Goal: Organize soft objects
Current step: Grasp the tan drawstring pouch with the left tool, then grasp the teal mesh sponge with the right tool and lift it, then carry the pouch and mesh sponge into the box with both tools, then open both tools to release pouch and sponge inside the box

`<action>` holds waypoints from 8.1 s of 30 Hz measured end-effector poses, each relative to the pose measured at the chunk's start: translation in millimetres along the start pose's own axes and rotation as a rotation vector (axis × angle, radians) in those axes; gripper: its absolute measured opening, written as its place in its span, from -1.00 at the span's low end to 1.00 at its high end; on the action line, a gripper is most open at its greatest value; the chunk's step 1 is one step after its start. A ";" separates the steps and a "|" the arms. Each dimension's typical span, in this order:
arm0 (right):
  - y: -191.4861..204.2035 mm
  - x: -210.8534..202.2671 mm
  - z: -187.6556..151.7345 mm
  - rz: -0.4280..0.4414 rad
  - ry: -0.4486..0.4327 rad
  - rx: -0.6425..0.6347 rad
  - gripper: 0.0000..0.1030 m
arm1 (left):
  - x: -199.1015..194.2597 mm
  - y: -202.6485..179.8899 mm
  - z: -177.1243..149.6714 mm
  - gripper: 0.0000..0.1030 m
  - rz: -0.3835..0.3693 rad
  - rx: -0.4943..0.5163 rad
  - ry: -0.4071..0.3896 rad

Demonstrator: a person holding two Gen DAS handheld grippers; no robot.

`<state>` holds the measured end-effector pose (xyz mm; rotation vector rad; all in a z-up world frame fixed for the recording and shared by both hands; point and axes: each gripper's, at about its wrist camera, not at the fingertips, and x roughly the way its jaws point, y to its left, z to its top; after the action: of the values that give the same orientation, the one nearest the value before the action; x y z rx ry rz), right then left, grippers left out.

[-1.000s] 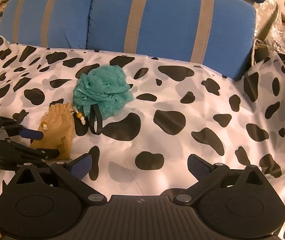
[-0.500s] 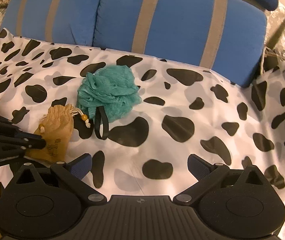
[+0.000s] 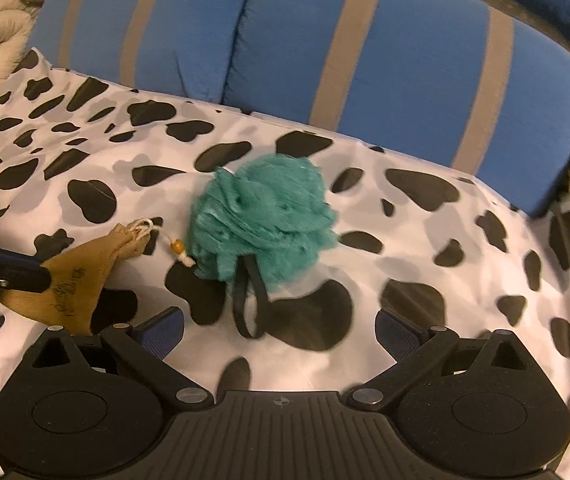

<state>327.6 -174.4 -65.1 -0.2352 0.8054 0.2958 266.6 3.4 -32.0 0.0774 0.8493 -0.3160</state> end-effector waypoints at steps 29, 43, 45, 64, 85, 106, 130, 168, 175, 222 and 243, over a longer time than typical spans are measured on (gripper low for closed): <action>-2.3 -28.5 -19.3 0.084 0.095 0.039 -0.96 | -15.3 3.2 7.1 -0.92 0.017 -0.028 -0.044; -10.2 -112.1 -84.8 0.121 0.122 0.093 -0.95 | -46.6 -30.0 -5.1 -0.92 0.002 -0.028 -0.089; -10.3 -124.3 -88.5 0.126 0.093 0.098 -0.96 | -53.6 -35.8 -10.1 -0.92 -0.001 -0.028 -0.091; 8.3 -109.5 -98.1 0.121 0.178 0.054 0.49 | -88.1 -52.0 -47.3 -0.92 -0.026 -0.034 -0.070; 10.1 -128.4 -97.9 0.120 0.084 0.081 -0.86 | -116.2 -64.0 -63.6 -0.92 -0.051 -0.038 -0.098; 51.2 -229.8 -150.7 0.194 0.049 0.072 -0.86 | -157.1 -109.6 -126.3 -0.92 -0.083 0.028 -0.033; 91.0 -235.6 -189.6 0.220 0.330 0.053 0.10 | -149.2 -125.7 -169.3 0.31 -0.034 -0.002 0.263; 100.1 -224.6 -200.3 0.140 0.476 0.040 1.00 | -141.1 -114.2 -181.6 1.00 0.125 -0.080 0.409; 96.2 -222.9 -201.5 0.122 0.501 0.069 1.00 | -140.9 -105.5 -180.7 1.00 0.174 -0.124 0.421; 96.4 -215.4 -205.2 0.092 0.544 0.071 1.00 | -139.1 -102.5 -179.8 1.00 0.195 -0.124 0.435; 98.5 -213.7 -206.2 0.094 0.554 0.052 1.00 | -140.4 -102.5 -177.6 1.00 0.188 -0.125 0.427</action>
<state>15.0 -184.0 -55.4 -0.2335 1.3724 0.3011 19.9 -25.7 -38.4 0.1091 1.2740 -0.0672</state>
